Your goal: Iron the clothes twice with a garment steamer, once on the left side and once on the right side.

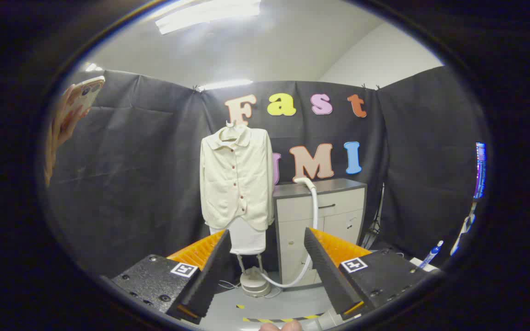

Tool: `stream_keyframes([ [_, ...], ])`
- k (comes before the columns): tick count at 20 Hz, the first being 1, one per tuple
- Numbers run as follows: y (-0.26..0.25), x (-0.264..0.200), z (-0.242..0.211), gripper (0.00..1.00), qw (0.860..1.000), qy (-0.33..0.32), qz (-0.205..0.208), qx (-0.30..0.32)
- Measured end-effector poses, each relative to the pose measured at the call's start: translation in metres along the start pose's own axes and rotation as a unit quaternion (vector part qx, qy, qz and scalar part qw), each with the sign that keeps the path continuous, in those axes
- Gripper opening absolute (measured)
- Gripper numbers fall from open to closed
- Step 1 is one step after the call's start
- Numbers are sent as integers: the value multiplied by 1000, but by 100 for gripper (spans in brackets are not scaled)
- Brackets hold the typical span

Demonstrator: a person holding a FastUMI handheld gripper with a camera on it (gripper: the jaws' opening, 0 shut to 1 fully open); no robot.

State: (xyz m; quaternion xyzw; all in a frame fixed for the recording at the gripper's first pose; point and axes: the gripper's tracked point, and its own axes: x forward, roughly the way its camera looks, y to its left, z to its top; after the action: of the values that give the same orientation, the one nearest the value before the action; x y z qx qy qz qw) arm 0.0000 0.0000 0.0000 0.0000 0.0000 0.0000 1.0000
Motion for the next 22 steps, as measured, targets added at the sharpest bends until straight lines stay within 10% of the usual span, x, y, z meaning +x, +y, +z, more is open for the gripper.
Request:
stream_keyframes([
  [22,2,25,7,97,1000,-2,-1,-9],
])
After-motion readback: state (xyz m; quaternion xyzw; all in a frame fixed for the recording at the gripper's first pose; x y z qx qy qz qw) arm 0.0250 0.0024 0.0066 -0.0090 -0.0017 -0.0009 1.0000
